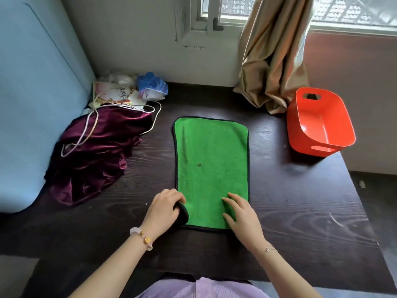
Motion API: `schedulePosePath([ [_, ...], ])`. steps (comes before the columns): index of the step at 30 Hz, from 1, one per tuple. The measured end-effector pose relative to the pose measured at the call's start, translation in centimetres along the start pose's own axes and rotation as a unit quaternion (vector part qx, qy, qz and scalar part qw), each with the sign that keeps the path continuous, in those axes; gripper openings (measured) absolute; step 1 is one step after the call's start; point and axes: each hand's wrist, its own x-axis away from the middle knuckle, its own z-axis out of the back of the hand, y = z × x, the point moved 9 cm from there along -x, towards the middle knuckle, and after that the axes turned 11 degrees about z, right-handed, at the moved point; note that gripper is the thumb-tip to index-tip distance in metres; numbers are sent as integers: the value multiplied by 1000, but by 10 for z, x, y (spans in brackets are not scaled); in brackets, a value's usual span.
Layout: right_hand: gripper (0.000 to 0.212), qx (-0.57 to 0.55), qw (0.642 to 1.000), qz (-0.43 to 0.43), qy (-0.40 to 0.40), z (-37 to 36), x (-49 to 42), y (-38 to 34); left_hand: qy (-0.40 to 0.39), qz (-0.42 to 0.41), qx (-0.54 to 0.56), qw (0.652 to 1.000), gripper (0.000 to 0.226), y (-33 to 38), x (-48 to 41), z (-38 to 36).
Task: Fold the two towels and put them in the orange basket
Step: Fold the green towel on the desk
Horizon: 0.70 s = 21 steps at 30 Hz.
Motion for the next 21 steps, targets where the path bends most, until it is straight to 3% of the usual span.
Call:
schedulePosePath([
  [3, 46, 9, 1000, 5, -2, 2, 1, 5, 8, 29, -37, 999, 39, -22, 11, 6],
  [7, 44, 18, 1000, 2, 5, 10, 8, 18, 28, 43, -101, 994, 38, -43, 24, 12],
  [12, 44, 57, 998, 17, -19, 18, 15, 28, 45, 14, -178, 983, 46, -49, 38, 8],
  [17, 26, 59, 998, 4, 4, 28, 4, 28, 64, 41, -172, 982, 32, -38, 27, 14],
  [19, 29, 80, 996, 17, 36, 35, -8, 26, 72, 40, -150, 985, 26, -23, 15, 14],
  [21, 39, 100, 993, 39, 47, 32, -18, 22, 48, 27, -130, 990, 35, -7, 0, 1],
])
